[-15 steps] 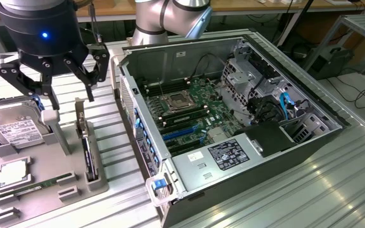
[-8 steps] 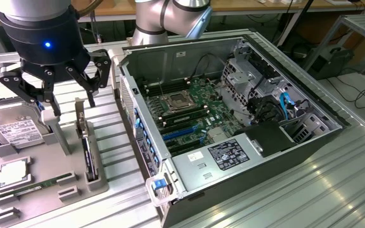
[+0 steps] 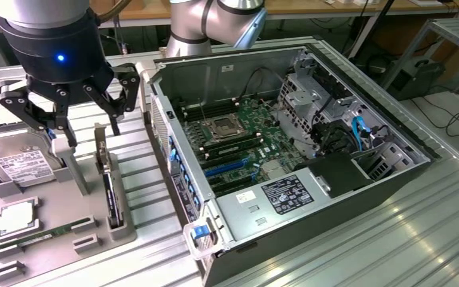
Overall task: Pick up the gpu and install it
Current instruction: 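Pick up the gpu and move the gpu toward the slot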
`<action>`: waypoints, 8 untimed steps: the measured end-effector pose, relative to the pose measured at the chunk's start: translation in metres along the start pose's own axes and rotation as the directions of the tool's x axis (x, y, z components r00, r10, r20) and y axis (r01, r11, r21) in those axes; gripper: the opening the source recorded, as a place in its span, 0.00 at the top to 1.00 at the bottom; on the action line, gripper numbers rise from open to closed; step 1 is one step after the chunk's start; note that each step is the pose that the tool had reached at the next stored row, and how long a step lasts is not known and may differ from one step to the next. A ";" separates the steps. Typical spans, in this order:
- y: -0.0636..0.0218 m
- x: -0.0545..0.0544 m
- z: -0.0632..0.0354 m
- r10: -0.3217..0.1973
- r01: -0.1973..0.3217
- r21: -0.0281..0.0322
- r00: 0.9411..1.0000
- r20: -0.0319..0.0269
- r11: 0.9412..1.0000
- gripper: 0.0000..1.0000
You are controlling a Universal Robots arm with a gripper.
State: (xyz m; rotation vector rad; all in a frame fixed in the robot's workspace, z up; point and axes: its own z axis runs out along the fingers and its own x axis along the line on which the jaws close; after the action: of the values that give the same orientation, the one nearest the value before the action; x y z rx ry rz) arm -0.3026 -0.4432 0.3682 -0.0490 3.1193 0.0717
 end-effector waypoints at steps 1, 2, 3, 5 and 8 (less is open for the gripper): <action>-0.0006 0.000 0.0006 0.000 0.000 0.000 1.000 0.000 1.000 0.40; -0.0014 0.000 0.0014 0.000 0.000 0.000 1.000 0.000 1.000 0.40; -0.0025 0.000 0.0021 0.000 0.000 0.000 1.000 0.000 1.000 0.40; -0.0039 0.000 0.0037 0.000 0.000 0.000 1.000 0.000 1.000 0.40; -0.0053 0.000 0.0059 0.000 0.000 0.000 1.000 -0.001 1.000 0.40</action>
State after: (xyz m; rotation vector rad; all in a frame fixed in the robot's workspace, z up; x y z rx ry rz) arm -0.3026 -0.4483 0.3621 -0.0489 3.1201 0.0717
